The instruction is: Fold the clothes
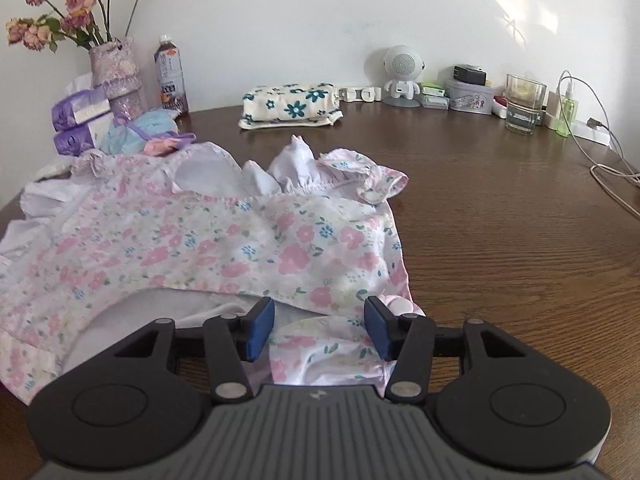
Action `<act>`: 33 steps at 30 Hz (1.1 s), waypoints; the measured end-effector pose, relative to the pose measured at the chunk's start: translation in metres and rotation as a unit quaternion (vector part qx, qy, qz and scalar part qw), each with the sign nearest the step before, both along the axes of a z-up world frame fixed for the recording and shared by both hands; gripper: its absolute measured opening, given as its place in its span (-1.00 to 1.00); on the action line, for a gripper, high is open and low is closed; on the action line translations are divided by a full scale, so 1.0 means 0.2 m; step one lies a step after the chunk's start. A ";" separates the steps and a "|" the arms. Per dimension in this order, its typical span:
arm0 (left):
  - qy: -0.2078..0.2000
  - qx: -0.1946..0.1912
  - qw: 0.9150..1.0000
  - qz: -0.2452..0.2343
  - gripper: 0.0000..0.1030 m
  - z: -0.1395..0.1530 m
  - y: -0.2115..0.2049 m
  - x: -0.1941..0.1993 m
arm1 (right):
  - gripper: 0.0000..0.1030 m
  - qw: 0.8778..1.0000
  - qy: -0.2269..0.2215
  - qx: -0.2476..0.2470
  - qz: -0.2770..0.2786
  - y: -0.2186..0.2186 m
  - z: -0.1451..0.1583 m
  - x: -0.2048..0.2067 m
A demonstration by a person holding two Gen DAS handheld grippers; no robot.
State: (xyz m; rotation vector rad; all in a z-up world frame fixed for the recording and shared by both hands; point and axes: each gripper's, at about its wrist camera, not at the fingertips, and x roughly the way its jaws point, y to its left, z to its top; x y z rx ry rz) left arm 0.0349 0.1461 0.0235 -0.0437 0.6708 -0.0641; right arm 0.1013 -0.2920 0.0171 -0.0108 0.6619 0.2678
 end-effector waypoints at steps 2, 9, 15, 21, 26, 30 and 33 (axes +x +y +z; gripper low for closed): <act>-0.012 0.000 1.000 -0.019 -0.12 0.07 0.00 0.01 | 0.01 1.000 -0.012 0.005 0.019 0.02 0.07 0.01; -0.038 0.017 0.994 -0.101 -0.06 0.39 -0.11 0.29 | 0.03 0.991 -0.033 -0.014 0.128 0.33 0.34 0.26; 0.011 -0.006 0.994 -0.105 -0.06 0.43 -0.21 0.80 | 0.01 0.988 0.028 0.009 0.154 0.64 0.34 0.67; 0.084 -0.052 0.992 -0.074 -0.21 0.18 -0.20 1.21 | -0.08 0.984 0.122 0.067 0.114 0.77 0.12 1.03; 0.079 -0.101 0.991 -0.049 -0.27 0.05 -0.11 1.33 | -0.59 0.973 0.171 0.124 0.095 0.76 -0.04 1.17; 0.052 -0.123 0.991 -0.025 -0.55 0.01 -0.05 1.35 | -0.92 0.979 0.132 0.124 0.094 0.76 -0.02 1.18; 0.041 -0.136 0.990 -0.004 -0.71 -0.03 0.00 1.36 | -0.94 0.982 0.114 0.119 0.094 0.76 -0.02 1.21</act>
